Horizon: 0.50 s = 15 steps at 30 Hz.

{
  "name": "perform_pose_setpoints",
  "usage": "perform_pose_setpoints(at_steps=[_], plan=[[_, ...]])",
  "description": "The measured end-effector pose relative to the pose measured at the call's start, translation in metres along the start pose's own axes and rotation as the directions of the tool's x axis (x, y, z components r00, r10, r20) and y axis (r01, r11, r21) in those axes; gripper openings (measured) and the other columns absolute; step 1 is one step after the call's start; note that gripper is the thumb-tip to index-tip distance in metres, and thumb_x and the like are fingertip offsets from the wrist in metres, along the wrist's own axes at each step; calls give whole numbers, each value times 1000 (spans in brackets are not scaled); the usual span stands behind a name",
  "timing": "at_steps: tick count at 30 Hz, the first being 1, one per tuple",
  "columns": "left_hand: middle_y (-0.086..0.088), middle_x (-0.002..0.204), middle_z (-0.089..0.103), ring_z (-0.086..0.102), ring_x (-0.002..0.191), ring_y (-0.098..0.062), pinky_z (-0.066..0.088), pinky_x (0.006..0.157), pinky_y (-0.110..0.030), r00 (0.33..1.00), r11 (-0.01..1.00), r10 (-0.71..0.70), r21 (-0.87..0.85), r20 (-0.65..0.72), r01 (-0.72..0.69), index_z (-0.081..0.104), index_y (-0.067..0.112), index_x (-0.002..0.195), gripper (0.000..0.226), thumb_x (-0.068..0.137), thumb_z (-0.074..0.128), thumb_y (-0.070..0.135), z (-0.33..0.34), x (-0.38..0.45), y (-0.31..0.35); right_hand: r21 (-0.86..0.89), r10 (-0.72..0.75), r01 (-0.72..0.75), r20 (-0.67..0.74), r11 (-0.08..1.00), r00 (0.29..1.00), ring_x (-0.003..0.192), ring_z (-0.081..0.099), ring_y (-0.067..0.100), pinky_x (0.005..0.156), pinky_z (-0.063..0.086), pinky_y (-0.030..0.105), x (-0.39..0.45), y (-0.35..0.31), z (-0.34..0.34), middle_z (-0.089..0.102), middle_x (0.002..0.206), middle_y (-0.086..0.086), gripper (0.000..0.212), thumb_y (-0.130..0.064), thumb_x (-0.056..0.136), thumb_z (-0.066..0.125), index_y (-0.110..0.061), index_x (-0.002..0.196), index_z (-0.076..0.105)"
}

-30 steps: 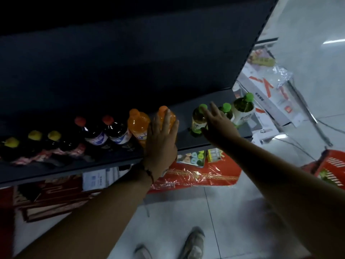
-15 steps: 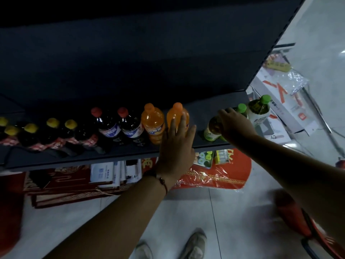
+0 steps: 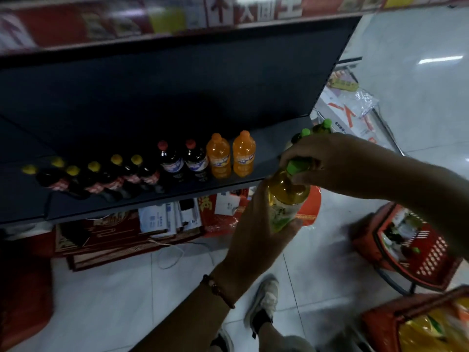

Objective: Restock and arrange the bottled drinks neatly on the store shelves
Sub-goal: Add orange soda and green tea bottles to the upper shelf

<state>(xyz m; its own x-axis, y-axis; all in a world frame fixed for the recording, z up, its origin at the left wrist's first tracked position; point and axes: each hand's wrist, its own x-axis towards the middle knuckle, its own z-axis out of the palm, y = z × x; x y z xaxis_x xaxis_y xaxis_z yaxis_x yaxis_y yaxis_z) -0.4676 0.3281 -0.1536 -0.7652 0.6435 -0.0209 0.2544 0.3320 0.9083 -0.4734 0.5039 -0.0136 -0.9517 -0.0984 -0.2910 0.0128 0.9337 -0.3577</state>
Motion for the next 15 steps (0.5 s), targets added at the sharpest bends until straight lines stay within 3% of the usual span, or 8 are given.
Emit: perform_pose_setpoints(at_steps=[3, 6, 11, 13, 15], plan=[[7, 139, 50, 55, 122, -8, 57, 90, -34, 1000, 985, 12, -171, 14, -9, 26, 31, 147, 80, 83, 74, 40, -31, -29, 28, 87, -45, 51, -64, 995, 997, 90, 56, 1, 72, 42, 14, -35, -51, -24, 58, 106, -15, 33, -40, 83, 55, -35, 115, 59], [13, 132, 54, 57, 116, -3, 58, 88, -33, 999, 980, 39, -196, 20, -34, 31, 36, 141, 77, 80, 79, 35, -70, -52, 49, 187, -70, 113, -224, 976, 972, 93, 59, 3, 74, 47, 19, -62, -98, -27, 60, 106, -17, 34, -40, 81, 55, -38, 115, 60], [27, 121, 59, 60, 111, 1, 58, 84, -24, 998, 955, 16, -298, 66, 5, 39, 34, 138, 79, 73, 83, 34, -128, -86, 66, 408, 178, 68, -533, 910, 827, 102, 59, 4, 86, 52, 27, -75, -154, 18, 59, 113, -15, 39, -38, 90, 55, -40, 129, 49], [24, 113, 65, 64, 107, -2, 56, 81, -21, 999, 908, -8, -418, 42, 25, 45, 30, 131, 76, 67, 85, 29, -148, -102, 71, 494, 240, 62, -524, 867, 817, 103, 58, 1, 83, 50, 19, -79, -178, 43, 55, 111, -24, 33, -45, 92, 47, -50, 125, 44], [14, 112, 69, 67, 106, -10, 58, 81, -28, 998, 849, -58, -524, 23, 62, 48, 26, 127, 76, 63, 89, 26, -168, -116, 70, 692, 270, 90, -394, 716, 879, 103, 60, 0, 78, 53, 16, -85, -202, 66, 58, 108, -28, 32, -45, 88, 48, -58, 116, 42]])
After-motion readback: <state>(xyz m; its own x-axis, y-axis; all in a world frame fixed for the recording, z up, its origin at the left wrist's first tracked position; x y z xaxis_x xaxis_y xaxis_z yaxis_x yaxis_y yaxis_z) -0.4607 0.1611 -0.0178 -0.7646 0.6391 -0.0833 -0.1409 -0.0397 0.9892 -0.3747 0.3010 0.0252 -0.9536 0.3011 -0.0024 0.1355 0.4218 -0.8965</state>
